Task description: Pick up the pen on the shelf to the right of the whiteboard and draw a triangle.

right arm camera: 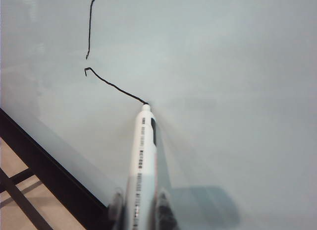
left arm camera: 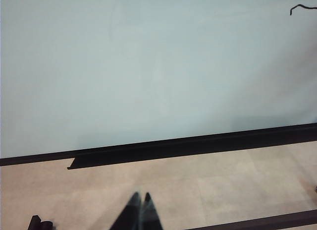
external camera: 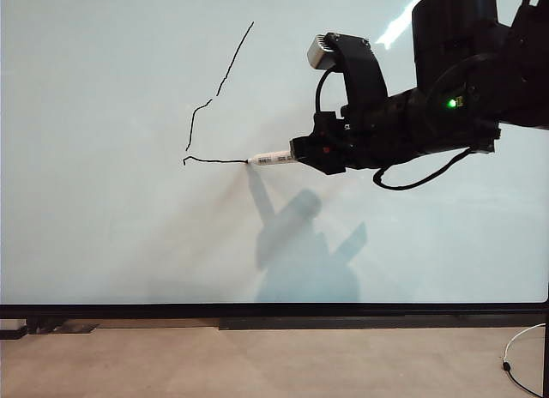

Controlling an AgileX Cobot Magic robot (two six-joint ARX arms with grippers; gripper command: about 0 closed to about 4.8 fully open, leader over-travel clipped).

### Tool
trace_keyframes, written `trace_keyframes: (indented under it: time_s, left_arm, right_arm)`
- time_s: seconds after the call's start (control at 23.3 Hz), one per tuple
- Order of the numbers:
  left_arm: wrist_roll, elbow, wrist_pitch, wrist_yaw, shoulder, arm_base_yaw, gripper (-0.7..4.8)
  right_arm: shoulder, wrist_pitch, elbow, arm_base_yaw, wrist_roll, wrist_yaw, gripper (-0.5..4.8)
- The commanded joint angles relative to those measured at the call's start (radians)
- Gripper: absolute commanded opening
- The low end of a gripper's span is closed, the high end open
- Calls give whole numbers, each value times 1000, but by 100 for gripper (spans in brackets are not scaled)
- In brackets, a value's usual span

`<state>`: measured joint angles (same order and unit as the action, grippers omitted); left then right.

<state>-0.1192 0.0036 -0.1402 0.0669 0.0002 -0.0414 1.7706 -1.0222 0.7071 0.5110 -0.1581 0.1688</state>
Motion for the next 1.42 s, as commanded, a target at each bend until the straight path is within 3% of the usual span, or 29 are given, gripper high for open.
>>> trace_keyframes:
  time_s: [0.04, 1.42]
  left_arm:
    - [-1, 3, 6, 0, 0, 0, -5]
    - [-1, 3, 6, 0, 0, 0, -5]
  right_arm:
    - [-7, -27, 5, -22, -7, -70, -5]
    - [-113, -10, -97, -111, -36, -103, -6]
